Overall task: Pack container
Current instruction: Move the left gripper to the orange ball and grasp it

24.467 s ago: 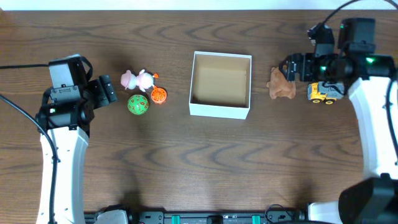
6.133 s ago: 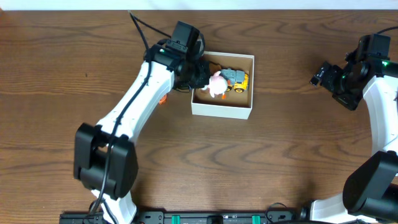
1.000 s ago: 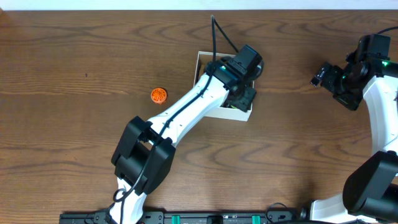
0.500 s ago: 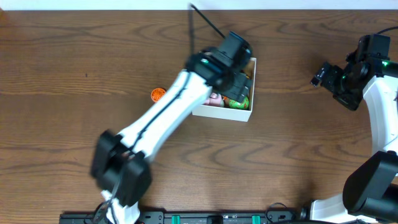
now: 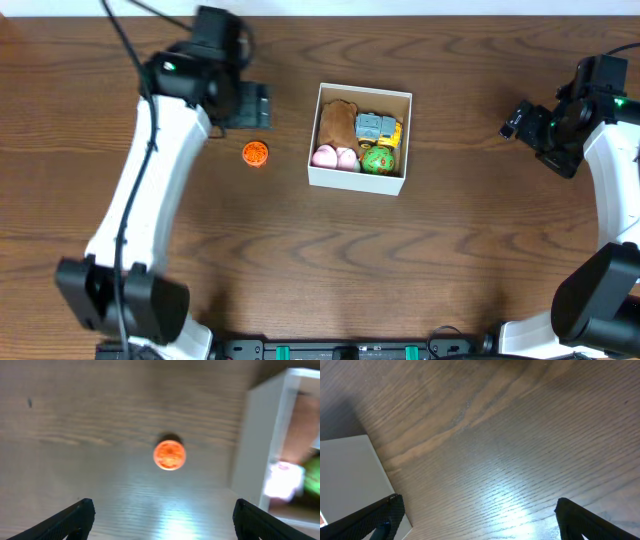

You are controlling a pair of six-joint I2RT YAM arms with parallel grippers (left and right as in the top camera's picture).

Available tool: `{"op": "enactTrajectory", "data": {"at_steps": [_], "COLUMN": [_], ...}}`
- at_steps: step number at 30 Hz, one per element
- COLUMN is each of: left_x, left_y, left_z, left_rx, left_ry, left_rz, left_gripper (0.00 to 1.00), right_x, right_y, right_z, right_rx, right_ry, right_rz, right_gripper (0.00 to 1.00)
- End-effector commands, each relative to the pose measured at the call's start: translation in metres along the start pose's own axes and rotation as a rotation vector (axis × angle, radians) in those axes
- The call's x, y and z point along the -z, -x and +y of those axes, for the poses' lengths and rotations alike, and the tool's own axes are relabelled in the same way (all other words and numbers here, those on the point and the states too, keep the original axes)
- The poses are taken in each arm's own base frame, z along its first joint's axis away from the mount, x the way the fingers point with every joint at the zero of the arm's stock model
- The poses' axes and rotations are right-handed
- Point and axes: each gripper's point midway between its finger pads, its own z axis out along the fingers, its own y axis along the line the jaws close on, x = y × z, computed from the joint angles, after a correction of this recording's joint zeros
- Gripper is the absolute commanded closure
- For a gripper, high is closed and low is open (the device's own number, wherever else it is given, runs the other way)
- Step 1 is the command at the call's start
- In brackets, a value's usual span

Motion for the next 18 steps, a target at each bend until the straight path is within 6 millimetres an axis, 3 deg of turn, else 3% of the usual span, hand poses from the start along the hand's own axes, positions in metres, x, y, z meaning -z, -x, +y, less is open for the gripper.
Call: {"op": "enactTrajectory", "data": {"at_steps": [1, 9, 18], "left_x": [-0.049, -0.131, -0.171], "left_y": [-0.014, -0.035, -0.049], "left_z": [0.006, 0.003, 0.002], "left_rx": [0.037, 0.033, 0.025], "left_ry": [-0.018, 0.001, 0.009], "left_rz": [0.133, 0.302, 0.37], "left_gripper": [0.11, 0.1, 0.1], "right_x": [0.01, 0.01, 0.01], "right_y": [0.005, 0.005, 0.005], "right_z": [0.001, 0.001, 0.001], "right_rx": [-0.016, -0.015, -0.015], "right_ry": [0.005, 0.004, 0.004], "right_rz": [-0.032, -0.031, -0.031], "right_gripper": [0.01, 0.01, 0.01]}}
